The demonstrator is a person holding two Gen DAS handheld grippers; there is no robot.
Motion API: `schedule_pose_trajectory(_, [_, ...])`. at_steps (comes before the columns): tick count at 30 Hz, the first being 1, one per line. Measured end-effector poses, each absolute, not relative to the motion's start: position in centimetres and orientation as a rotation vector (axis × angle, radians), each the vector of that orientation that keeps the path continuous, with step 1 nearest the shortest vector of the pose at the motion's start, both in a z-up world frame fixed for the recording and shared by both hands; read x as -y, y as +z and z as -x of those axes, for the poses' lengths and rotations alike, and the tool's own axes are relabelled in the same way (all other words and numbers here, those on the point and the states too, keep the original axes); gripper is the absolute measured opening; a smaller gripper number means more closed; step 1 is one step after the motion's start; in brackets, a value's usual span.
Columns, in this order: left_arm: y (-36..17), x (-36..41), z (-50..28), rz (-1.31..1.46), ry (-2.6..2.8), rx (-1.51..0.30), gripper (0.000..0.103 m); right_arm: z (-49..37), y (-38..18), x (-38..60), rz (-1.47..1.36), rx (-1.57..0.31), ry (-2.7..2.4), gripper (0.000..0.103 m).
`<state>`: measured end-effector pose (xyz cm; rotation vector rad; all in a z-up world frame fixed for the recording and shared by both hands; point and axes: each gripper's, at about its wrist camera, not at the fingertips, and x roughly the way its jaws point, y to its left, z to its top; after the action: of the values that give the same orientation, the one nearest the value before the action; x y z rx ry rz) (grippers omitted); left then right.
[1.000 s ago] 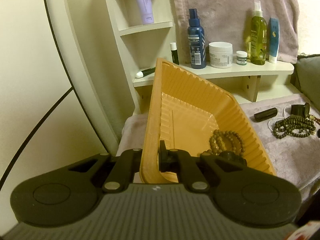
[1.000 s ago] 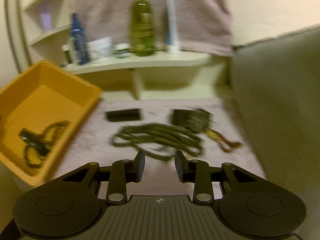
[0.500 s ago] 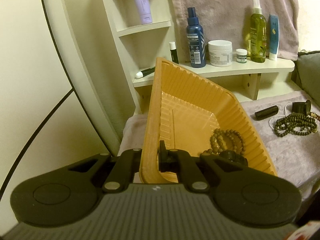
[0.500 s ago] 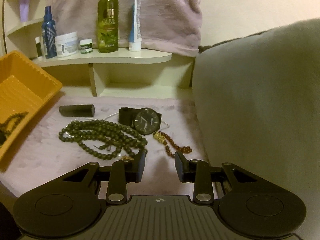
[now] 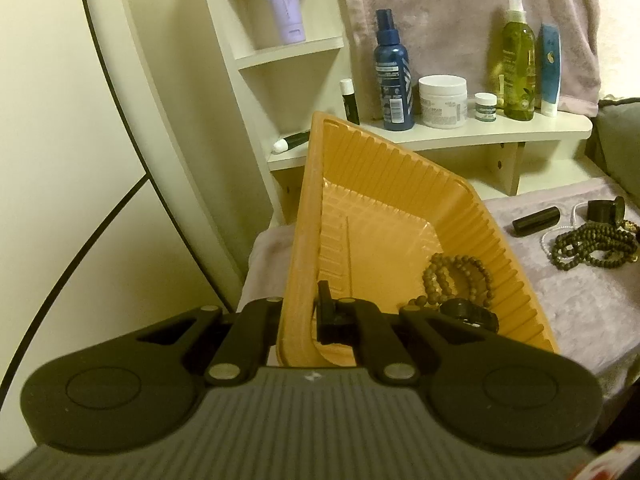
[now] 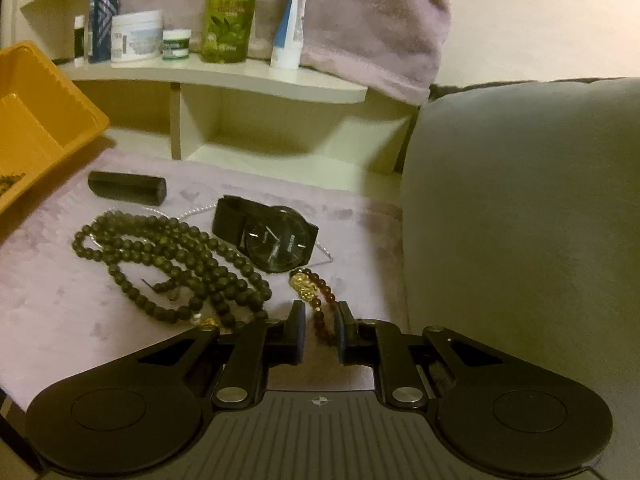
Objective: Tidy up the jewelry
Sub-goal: 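Grasp the red and gold bead bracelet and lift it toward the tray, then carry the bracelet over the orange tray and open the right tool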
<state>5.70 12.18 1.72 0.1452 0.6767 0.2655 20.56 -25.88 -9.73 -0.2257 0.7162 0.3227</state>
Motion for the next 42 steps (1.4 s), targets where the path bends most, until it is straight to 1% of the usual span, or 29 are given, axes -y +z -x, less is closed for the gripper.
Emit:
schedule_pose_trajectory(2, [1.7, -12.2, -5.7, -0.144, 0.266, -0.678, 0.004, -20.7, -9.8, 25.9, 0.22, -0.716, 0.327, 0.011])
schedule_pose_trajectory(4, [1.7, -12.3, -5.7, -0.143, 0.267, -0.68, 0.004, -20.8, -9.9, 25.8, 0.211, -0.724, 0.337, 0.005])
schedule_pose_trajectory(9, [1.6, -12.3, -5.7, -0.141, 0.268, -0.68, 0.004, -20.4, -9.4, 26.0, 0.167, -0.738, 0.323, 0.005])
schedule_pose_trajectory(12, [1.6, -12.3, -5.8, -0.141, 0.267, -0.68, 0.004, -19.3, -8.6, 26.3, 0.14, -0.715, 0.324, 0.004])
schedule_pose_trajectory(23, [1.7, -12.3, -5.8, -0.138, 0.266, -0.679, 0.004, -15.4, -2.5, 26.7, 0.05, -0.6, 0.358, 0.004])
schedule_pose_trajectory(30, [1.8, -12.2, -5.7, -0.14, 0.265, -0.677, 0.004, -14.4, 0.3, 26.1, 0.029, -0.554, 0.41, 0.004])
schedule_pose_trajectory(42, [1.9, -12.2, -5.7, -0.137, 0.26, -0.671, 0.004, -14.9, 3.6, 19.7, -0.016, -0.504, 0.623, 0.004])
